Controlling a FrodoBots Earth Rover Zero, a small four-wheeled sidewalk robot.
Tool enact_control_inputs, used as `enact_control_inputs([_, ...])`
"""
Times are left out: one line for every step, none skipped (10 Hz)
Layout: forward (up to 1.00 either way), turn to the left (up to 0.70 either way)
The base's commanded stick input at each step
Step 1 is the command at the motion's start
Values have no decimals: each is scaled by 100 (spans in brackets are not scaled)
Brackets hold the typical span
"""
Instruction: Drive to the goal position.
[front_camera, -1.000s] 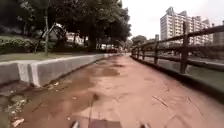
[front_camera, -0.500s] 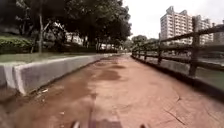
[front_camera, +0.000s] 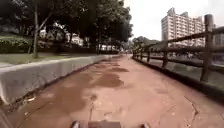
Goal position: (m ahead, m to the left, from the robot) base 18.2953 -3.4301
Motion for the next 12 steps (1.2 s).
enact_control_inputs([70,0])
enact_control_inputs([70,0])
enact_control_inputs([70,0])
enact_control_inputs([70,0])
enact_control_inputs([70,0])
enact_control_inputs([70,0])
enact_control_inputs([70,0])
enact_control_inputs([70,0])
enact_control_inputs([70,0])
enact_control_inputs([70,0])
enact_control_inputs([70,0])
enact_control_inputs([70,0])
